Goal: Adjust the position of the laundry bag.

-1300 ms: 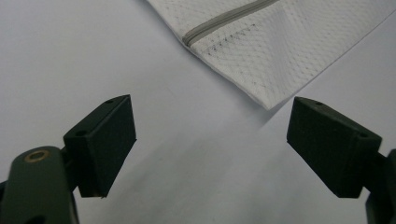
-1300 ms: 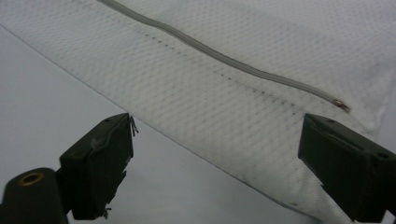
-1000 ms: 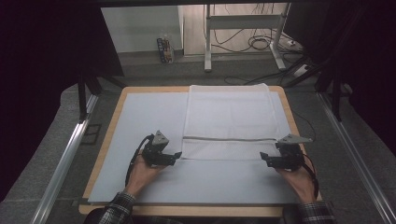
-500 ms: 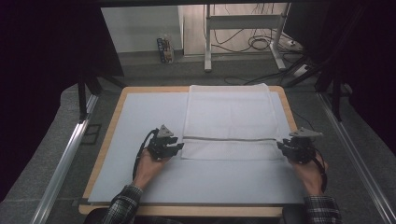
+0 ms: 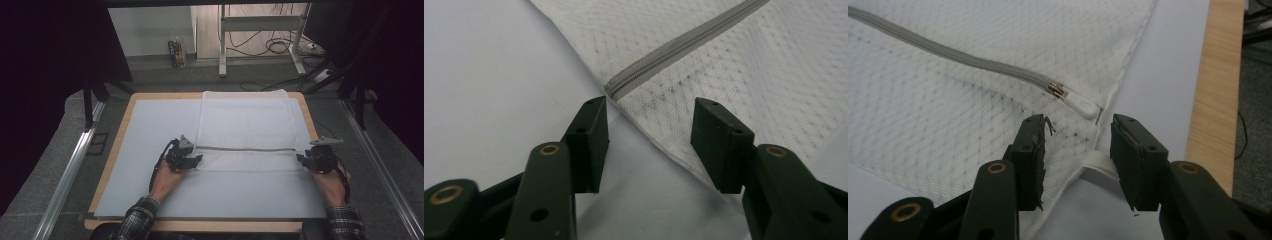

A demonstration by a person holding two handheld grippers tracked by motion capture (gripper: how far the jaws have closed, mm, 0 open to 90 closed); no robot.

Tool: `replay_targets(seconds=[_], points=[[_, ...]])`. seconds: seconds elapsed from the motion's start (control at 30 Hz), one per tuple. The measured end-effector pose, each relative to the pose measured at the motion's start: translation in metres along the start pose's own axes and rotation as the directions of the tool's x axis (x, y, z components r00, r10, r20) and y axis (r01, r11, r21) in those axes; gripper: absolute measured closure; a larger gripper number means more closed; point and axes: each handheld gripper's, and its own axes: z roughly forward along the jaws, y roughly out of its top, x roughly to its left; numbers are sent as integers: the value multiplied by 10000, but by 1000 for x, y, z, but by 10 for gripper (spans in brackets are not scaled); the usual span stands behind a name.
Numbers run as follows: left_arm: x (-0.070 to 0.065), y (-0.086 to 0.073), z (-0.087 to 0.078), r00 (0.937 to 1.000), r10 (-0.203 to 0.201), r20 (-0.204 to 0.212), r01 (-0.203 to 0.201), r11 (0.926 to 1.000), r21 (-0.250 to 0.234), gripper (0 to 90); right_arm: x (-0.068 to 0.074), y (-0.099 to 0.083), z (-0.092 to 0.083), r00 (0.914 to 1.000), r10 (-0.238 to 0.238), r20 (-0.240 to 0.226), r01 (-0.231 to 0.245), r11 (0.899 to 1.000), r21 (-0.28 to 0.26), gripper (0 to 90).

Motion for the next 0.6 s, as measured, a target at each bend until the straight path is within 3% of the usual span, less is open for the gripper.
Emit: replay_targets(seconds=[0.1, 0.2, 0.3, 0.43, 0.6], points=[[-1, 1, 1, 9996, -189, 194, 190, 9998, -16, 564, 0, 0, 6, 10000, -13, 83, 9, 9987, 511, 601], [-1, 1, 2, 9992, -379, 124, 379, 9993, -26, 620, -1, 0, 6, 9991, 380, -208, -366, 9973, 631, 669], [1, 1, 2, 9986, -520, 33, 520, 9986, -67, 759, 0, 2, 6, 9983, 463, -364, -433, 9959, 788, 781], [1, 3, 3, 9972, -713, 233, 714, 9974, -16, 857, -1, 2, 5, 9973, 600, -423, -561, 9946, 878, 861], [3, 4, 2, 9970, -664, 392, 662, 9978, 65, 886, 1, 2, 4, 9988, 317, -375, -285, 9961, 829, 874]])
